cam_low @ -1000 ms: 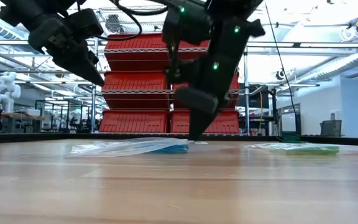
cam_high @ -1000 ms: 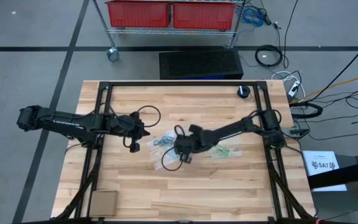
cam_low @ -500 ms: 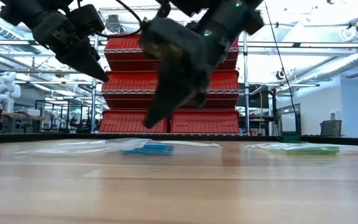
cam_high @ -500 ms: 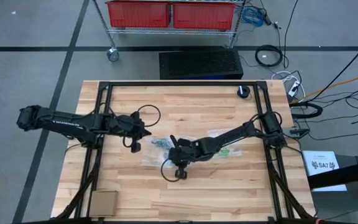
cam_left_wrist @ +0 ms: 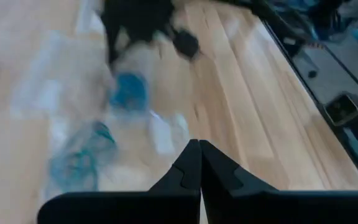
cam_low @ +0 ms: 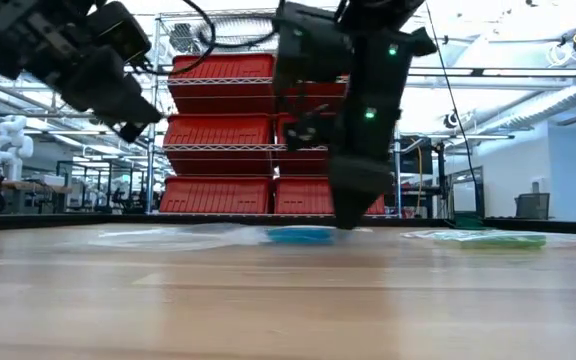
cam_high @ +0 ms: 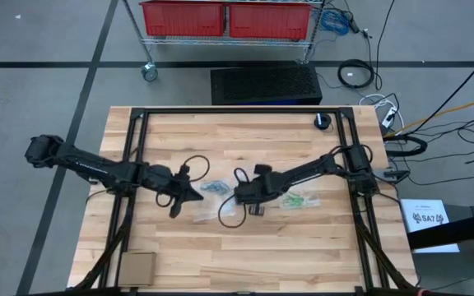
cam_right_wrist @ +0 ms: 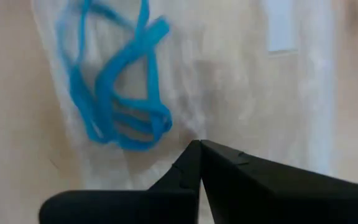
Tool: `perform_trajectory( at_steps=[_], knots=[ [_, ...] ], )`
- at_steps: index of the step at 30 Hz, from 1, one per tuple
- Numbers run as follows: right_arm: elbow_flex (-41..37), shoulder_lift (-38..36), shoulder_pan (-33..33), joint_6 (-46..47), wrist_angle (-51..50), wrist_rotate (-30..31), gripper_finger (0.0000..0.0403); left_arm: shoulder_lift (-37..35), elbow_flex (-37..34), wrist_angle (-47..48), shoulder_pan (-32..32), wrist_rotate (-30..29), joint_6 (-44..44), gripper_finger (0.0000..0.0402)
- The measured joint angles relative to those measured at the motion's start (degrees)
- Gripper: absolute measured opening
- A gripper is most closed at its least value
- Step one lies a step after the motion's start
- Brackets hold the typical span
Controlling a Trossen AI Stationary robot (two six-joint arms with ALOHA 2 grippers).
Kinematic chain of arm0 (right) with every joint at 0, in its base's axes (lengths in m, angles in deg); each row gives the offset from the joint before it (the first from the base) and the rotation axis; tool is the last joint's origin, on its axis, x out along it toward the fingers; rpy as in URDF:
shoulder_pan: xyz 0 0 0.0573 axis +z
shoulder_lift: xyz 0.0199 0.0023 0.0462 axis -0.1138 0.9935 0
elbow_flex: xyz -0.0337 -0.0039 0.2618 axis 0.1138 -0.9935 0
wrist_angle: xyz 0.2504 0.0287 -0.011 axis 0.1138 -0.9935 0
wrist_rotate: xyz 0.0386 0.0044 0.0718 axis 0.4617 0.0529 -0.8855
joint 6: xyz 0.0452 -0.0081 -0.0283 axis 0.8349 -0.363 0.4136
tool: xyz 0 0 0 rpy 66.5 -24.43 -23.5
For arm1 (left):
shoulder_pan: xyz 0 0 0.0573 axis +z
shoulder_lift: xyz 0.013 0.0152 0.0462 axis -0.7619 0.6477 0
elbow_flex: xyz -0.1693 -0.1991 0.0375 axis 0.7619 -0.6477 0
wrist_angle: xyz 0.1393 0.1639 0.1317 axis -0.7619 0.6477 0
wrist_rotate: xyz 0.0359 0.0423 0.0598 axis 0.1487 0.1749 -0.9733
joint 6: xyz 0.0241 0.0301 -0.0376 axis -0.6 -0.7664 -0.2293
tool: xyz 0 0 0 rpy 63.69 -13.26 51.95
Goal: Sort rubber bands
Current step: Close the left zip lock bag
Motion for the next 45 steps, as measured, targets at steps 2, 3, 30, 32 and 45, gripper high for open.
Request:
perform_trajectory(
  at_steps=[2, 3, 30, 32, 45],
  knots=[
    [0.1, -2.8, -0.5, 0.0, -1.1, 1.1, 0.0000, 1.4, -0.2, 0.5, -1.4, 0.0, 0.0, 0.0002],
    [0.2, -4.5, -0.8, -0.1, -1.1, 0.9, 0.0000, 2.1, -0.2, 0.5, -2.1, 0.1, 0.0, 0.0002],
    [0.2, 6.0, 6.2, 7.4, 40.3, -18.3, 0.0000, 11.5, 1.6, 6.1, 1.0, -15.0, -3.4, 0.0001],
    [0.3, 5.2, 6.2, 5.6, 42.8, -19.1, 0.0000, 7.8, 2.4, 5.9, 1.3, -15.0, -4.7, 0.0001],
    [0.3, 3.8, -6.8, -12.7, 35.1, -12.3, 0.0000, -6.0, 0.2, 6.3, -3.2, -17.2, -1.5, 0.0001]
  ],
)
